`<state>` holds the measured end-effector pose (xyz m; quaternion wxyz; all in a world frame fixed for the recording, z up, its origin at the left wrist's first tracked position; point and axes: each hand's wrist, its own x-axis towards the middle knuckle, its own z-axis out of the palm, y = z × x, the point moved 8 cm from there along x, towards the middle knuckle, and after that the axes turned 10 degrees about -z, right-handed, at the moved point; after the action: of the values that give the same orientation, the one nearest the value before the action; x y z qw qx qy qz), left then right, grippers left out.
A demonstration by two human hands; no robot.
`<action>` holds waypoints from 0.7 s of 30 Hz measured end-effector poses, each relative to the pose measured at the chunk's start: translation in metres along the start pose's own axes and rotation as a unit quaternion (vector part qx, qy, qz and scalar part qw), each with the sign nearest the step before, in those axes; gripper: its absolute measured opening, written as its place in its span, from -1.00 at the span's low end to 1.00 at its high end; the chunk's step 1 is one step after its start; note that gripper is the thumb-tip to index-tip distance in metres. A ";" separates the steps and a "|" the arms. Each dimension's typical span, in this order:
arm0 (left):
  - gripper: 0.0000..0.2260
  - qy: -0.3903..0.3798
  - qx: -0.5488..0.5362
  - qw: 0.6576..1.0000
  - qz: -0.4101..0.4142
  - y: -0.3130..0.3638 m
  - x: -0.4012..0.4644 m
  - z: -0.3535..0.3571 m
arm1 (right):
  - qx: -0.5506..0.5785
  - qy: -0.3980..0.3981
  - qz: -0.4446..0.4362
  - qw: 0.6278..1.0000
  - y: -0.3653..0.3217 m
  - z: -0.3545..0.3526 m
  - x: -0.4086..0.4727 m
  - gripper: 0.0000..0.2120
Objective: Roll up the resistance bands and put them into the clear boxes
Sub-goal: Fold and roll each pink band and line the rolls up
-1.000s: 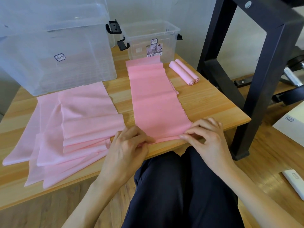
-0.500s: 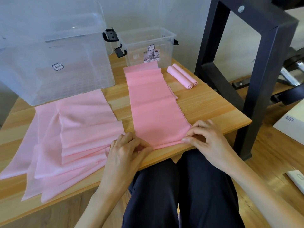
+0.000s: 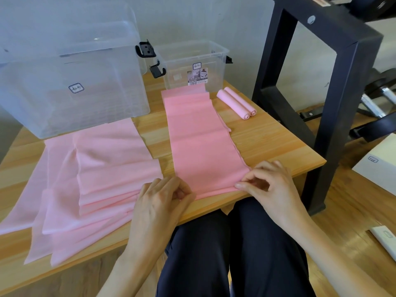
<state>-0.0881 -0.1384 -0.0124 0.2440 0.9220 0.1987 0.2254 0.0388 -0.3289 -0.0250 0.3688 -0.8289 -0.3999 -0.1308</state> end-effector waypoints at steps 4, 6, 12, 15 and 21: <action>-0.85 -0.001 0.004 0.999 0.049 -0.003 -0.010 0.002 | 0.046 0.025 -0.030 0.998 0.004 -0.003 -0.008 -0.69; -0.78 -0.006 -0.003 0.999 0.044 -0.005 -0.010 0.001 | 0.060 0.025 -0.016 0.998 0.006 -0.004 -0.006 -0.70; -0.90 -0.034 -0.006 0.999 0.015 -0.008 -0.003 0.003 | 0.021 -0.075 0.028 0.997 0.003 0.000 0.006 -0.73; -0.91 -0.056 -0.013 0.998 0.000 -0.011 -0.003 0.003 | 0.020 -0.120 0.052 0.991 0.000 0.000 0.007 -0.81; -0.87 -0.026 0.005 0.999 0.039 -0.004 -0.002 0.002 | 0.003 -0.019 0.037 0.999 0.004 -0.003 0.003 -0.76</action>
<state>-0.0897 -0.1366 -0.0169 0.2359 0.9356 0.1574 0.2102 0.0436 -0.3311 -0.0231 0.3680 -0.8446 -0.3758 -0.1004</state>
